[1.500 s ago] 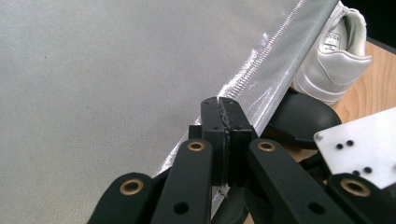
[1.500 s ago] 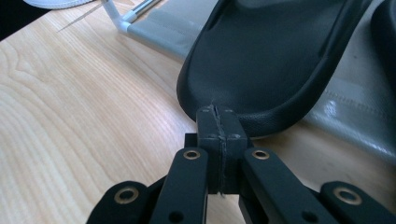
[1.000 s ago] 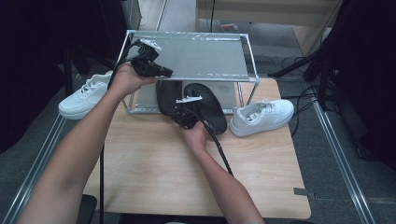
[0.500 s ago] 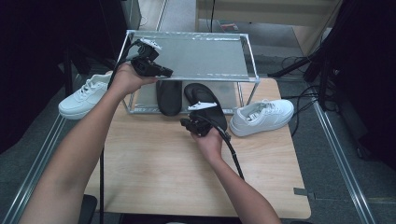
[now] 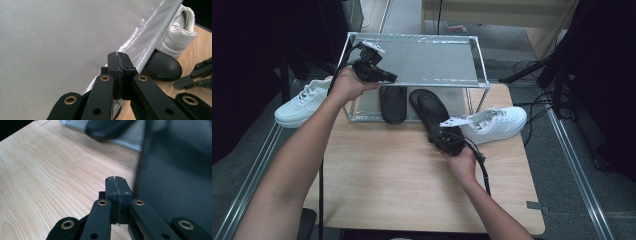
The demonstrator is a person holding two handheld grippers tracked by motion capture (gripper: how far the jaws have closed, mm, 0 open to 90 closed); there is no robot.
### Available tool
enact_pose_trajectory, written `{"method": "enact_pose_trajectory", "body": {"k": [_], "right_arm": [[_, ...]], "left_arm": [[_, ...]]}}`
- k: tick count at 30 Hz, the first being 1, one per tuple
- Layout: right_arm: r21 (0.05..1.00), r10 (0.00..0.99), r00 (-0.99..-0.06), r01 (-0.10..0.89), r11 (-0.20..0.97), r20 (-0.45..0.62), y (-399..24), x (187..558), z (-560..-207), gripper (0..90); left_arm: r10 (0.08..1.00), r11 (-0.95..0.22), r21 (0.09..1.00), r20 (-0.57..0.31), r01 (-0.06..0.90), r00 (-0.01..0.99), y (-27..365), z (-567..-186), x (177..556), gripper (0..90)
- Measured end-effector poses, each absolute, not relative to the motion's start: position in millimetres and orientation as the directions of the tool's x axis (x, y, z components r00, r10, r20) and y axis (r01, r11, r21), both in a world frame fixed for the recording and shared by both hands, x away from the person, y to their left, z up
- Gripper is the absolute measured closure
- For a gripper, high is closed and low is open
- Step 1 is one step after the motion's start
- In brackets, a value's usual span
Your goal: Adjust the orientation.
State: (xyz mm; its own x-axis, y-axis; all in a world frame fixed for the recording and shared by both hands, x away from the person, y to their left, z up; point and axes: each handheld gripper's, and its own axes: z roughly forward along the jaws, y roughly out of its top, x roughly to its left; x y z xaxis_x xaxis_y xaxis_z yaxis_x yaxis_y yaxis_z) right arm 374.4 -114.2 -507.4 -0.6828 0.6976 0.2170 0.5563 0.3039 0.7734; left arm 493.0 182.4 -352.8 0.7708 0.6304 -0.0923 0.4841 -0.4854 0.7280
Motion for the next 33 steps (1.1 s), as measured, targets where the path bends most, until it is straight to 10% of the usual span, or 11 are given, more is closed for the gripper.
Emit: {"method": "enact_pose_trajectory", "body": {"k": [33], "right_arm": [[0.753, 0.786, -0.605, 0.573, 0.323, 0.124, -187.0, 369.5, -522.0, 90.0]], "left_arm": [[0.627, -0.484, 0.728, -0.099, 0.486, 0.773, 183.2, -352.9, 493.7, 89.9]]}}
